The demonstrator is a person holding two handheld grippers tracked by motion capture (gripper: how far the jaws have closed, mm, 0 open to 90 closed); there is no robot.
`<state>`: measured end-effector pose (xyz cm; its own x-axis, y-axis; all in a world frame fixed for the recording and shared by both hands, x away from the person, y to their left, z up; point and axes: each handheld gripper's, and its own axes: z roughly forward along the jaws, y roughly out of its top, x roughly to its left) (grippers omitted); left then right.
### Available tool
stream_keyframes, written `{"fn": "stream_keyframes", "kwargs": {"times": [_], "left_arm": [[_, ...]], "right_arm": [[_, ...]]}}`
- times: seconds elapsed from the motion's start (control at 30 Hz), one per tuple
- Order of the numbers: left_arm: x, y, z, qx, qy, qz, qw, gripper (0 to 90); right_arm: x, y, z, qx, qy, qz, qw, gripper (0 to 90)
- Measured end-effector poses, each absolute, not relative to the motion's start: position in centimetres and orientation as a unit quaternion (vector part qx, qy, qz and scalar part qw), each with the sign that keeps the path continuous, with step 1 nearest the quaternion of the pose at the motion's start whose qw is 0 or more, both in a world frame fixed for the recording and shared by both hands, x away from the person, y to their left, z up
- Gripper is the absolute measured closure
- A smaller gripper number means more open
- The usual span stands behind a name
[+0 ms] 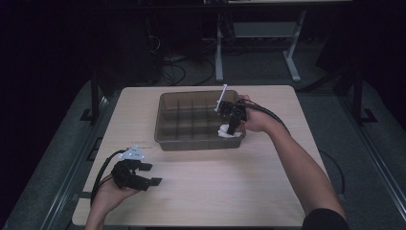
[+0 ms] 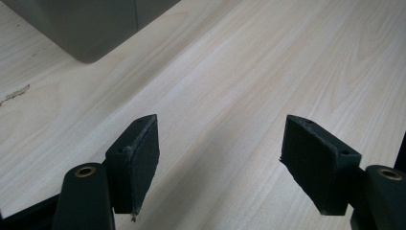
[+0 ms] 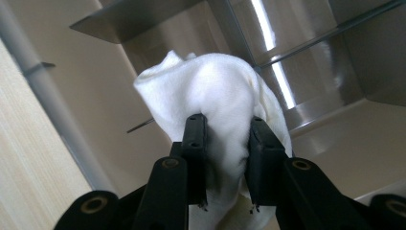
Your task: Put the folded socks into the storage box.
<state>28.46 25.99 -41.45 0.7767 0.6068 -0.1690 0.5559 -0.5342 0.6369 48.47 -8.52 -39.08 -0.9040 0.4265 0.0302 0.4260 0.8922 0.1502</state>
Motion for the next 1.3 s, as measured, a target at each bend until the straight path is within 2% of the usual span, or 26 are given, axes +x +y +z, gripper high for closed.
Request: {"fn": "stream_keyframes", "kwargs": {"times": [1.13,1.3], "left_arm": [[28.5,26.0,-41.7,0.877,0.332,0.033,0.345,28.6],[28.5,26.0,-41.7,0.878,0.330,0.033,0.345,28.6]], "right_arm": [[48.6,-7.9,-40.8,0.208,0.977,0.043,0.016,72.3],[48.7,-8.1,-40.7,0.213,0.976,0.051,0.010,68.1]]}}
